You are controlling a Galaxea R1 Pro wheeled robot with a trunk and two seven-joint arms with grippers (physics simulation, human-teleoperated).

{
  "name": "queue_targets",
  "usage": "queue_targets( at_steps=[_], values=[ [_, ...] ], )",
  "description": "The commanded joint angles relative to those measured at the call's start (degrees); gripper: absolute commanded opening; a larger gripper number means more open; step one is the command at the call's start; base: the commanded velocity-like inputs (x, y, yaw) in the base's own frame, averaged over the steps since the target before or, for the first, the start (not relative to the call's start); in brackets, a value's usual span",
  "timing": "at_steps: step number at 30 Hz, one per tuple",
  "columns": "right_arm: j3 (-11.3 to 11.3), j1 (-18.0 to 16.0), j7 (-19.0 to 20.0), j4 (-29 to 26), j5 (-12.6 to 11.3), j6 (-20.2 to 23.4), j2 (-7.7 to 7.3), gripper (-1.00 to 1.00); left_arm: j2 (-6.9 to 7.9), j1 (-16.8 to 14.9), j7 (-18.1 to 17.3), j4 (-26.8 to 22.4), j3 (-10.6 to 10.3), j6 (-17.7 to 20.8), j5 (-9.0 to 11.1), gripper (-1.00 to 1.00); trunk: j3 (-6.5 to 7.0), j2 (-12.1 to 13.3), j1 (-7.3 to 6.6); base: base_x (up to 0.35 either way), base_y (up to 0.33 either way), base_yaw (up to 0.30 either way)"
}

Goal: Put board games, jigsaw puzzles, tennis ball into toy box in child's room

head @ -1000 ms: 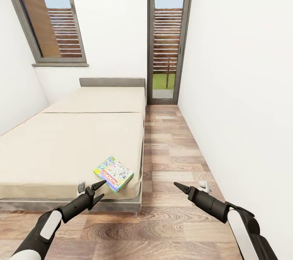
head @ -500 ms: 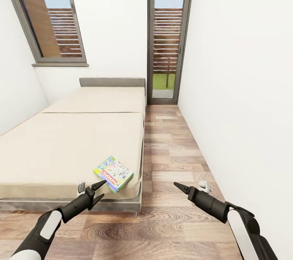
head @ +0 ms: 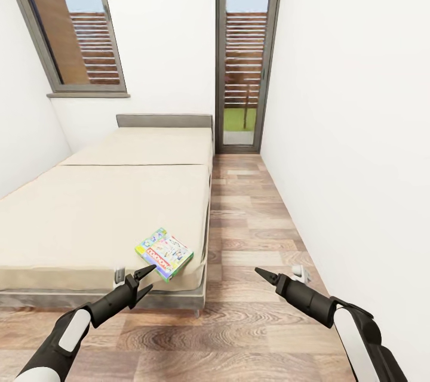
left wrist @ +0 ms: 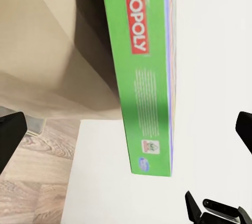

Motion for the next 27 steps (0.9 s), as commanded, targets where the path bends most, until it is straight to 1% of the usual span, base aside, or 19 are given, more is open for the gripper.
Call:
queue_targets(
  at_steps=[1, 15, 27],
  values=[
    [-0.09, -0.04, 0.22, -0.01, 0.02, 0.33, 0.0, 1.0, -0.01, -0.03, -0.1, 0.02, 0.11, 0.32, 0.08, 1.0, -0.05, -0.02, -0.01, -0.004, -0.006, 0.0],
    [-0.09, -0.04, 0.26, -0.01, 0.02, 0.33, -0.01, 1.0, -0.02, -0.03, -0.1, 0.02, 0.05, 0.32, 0.08, 1.0, -0.05, -0.02, -0.01, -0.001, -0.005, 0.0],
    [-0.07, -0.04, 0.27, -0.01, -0.01, 0.33, 0.03, 1.0, -0.01, -0.09, -0.1, 0.02, 0.09, 0.32, 0.06, 1.0, -0.05, -0.02, -0.01, 0.0, -0.124, 0.0]
  ],
)
